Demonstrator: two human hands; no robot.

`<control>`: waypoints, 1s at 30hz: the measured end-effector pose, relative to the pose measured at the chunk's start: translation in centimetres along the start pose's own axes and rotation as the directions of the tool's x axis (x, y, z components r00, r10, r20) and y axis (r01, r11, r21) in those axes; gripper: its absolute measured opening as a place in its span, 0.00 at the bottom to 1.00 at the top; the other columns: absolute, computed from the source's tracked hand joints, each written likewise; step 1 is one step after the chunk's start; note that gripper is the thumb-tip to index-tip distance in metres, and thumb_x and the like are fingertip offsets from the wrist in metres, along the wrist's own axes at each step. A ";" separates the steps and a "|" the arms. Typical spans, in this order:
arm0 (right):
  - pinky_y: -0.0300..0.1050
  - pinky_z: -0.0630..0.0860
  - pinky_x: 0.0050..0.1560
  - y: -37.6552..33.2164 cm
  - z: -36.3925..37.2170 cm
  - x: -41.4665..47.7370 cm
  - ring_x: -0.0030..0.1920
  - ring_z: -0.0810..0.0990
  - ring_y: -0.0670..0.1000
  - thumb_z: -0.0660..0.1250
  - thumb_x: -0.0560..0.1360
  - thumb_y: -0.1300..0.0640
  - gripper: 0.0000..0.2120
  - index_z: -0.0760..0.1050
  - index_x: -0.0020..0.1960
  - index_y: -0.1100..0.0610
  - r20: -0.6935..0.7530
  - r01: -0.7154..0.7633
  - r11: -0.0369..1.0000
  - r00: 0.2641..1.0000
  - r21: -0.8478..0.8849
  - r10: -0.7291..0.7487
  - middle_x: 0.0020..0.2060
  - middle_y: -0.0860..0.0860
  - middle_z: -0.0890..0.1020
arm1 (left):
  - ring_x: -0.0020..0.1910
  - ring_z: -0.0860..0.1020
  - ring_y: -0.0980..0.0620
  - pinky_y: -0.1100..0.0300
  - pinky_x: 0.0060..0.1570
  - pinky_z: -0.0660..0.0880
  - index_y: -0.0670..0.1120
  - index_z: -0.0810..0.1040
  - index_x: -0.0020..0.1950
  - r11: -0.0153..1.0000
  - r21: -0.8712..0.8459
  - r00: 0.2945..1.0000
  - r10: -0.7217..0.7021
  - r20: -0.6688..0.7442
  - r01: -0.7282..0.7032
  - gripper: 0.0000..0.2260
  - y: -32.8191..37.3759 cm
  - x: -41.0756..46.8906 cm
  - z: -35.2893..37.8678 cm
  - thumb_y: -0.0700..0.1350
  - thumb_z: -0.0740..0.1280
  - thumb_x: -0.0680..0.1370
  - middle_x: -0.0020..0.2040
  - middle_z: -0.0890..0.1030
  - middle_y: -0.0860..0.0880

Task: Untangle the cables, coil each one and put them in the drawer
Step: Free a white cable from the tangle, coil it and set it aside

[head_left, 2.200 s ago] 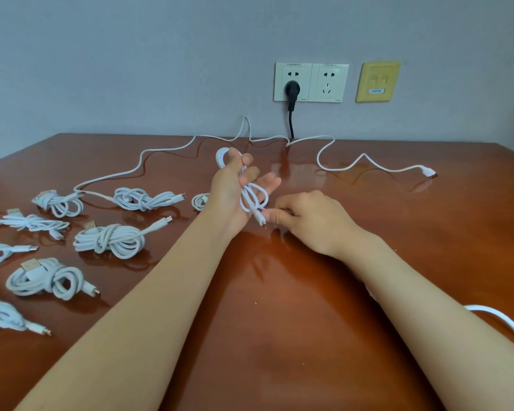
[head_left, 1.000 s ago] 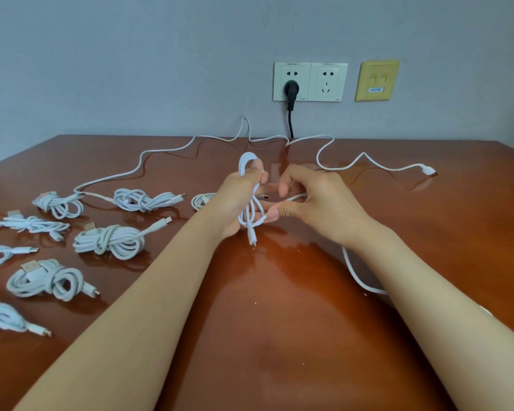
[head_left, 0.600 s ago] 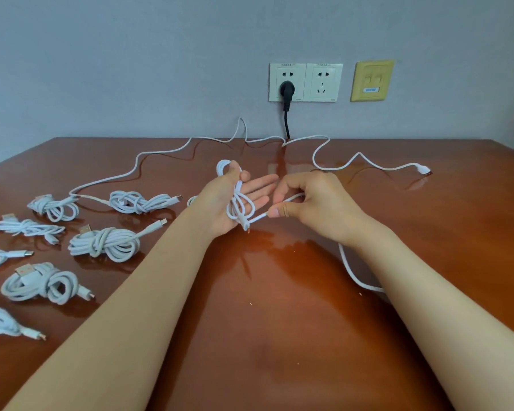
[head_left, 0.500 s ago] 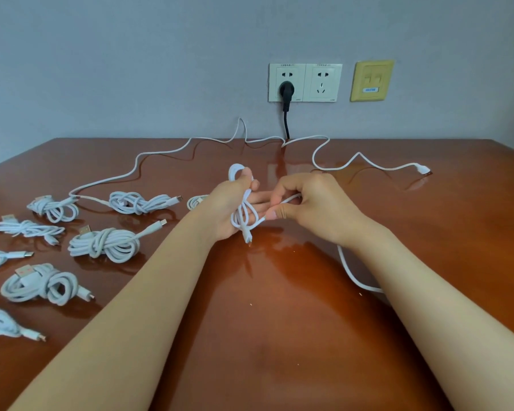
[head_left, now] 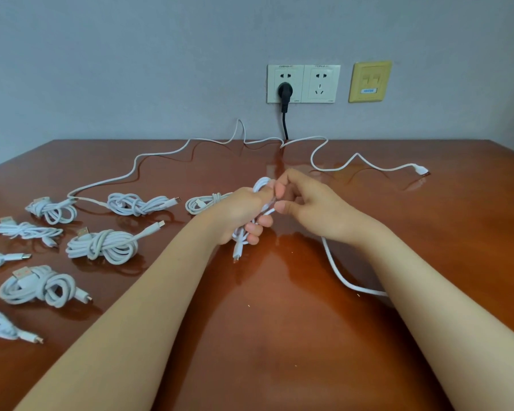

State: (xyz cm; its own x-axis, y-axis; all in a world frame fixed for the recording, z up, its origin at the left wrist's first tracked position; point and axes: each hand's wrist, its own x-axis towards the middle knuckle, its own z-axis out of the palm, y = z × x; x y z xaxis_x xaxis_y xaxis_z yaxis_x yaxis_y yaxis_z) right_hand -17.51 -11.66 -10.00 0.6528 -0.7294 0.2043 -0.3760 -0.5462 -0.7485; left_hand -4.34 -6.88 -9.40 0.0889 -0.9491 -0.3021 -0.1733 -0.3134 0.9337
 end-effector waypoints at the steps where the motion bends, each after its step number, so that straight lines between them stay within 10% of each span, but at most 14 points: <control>1: 0.33 0.65 0.25 0.0 -0.1 0.0 0.23 0.66 0.41 0.64 0.77 0.61 0.09 0.66 0.42 0.51 0.020 -0.079 0.995 0.997 0.060 0.078 0.31 0.47 0.72 | 0.16 0.57 0.57 0.69 0.20 0.60 0.47 0.66 0.39 1.000 0.002 1.000 -0.001 -0.012 0.001 0.17 0.0 0.0 -0.1 0.57 0.53 0.81 0.21 0.64 0.53; 6: 0.35 0.62 0.21 0.2 -1.1 -0.2 0.23 0.63 0.48 0.67 0.73 0.43 0.18 0.69 0.36 0.56 0.055 -0.332 0.939 0.940 -0.091 0.337 0.24 0.50 0.69 | 0.17 0.56 0.56 0.68 0.20 0.59 0.47 0.66 0.41 0.999 0.030 1.000 -0.018 -0.016 0.018 0.18 0.1 0.0 -0.2 0.60 0.53 0.80 0.21 0.62 0.53; 14: 0.27 0.65 0.33 0.1 -0.6 0.2 0.33 0.69 0.41 0.60 0.78 0.62 0.08 0.73 0.42 0.54 -0.176 -0.061 0.988 0.984 -0.141 0.036 0.34 0.43 0.72 | 0.18 0.57 0.58 0.68 0.19 0.60 0.45 0.69 0.44 0.991 0.134 0.984 -0.052 0.170 0.029 0.24 0.0 -0.3 -0.4 0.66 0.55 0.73 0.23 0.61 0.53; 21: 0.32 0.62 0.28 -0.1 -0.8 0.2 0.25 0.66 0.40 0.73 0.70 0.54 0.12 0.69 0.37 0.54 -0.386 0.012 0.999 0.922 0.045 0.006 0.25 0.44 0.69 | 0.18 0.57 0.58 0.67 0.20 0.60 0.45 0.70 0.43 0.989 0.144 0.976 -0.014 0.218 -0.018 0.15 -0.1 -0.3 -0.1 0.55 0.56 0.81 0.23 0.61 0.53; 30: 0.35 0.63 0.20 -1.6 -1.5 -0.3 0.17 0.66 0.45 0.56 0.81 0.61 0.04 0.68 0.48 0.58 0.126 -0.216 0.958 0.973 0.189 0.194 0.23 0.50 0.70 | 0.15 0.56 0.58 0.70 0.19 0.59 0.45 0.69 0.40 0.957 -0.283 0.998 0.063 -0.026 -0.068 0.15 -0.3 0.8 -0.3 0.52 0.54 0.82 0.19 0.60 0.54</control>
State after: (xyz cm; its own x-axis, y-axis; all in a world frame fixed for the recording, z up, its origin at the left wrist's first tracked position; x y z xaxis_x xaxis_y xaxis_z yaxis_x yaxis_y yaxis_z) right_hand -18.16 -11.20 -7.94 0.6448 -0.7639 -0.0258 -0.3764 -0.2879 -0.8806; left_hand -3.90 -7.51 -9.85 0.1028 -0.9659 -0.2375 0.1059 -0.2268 0.9682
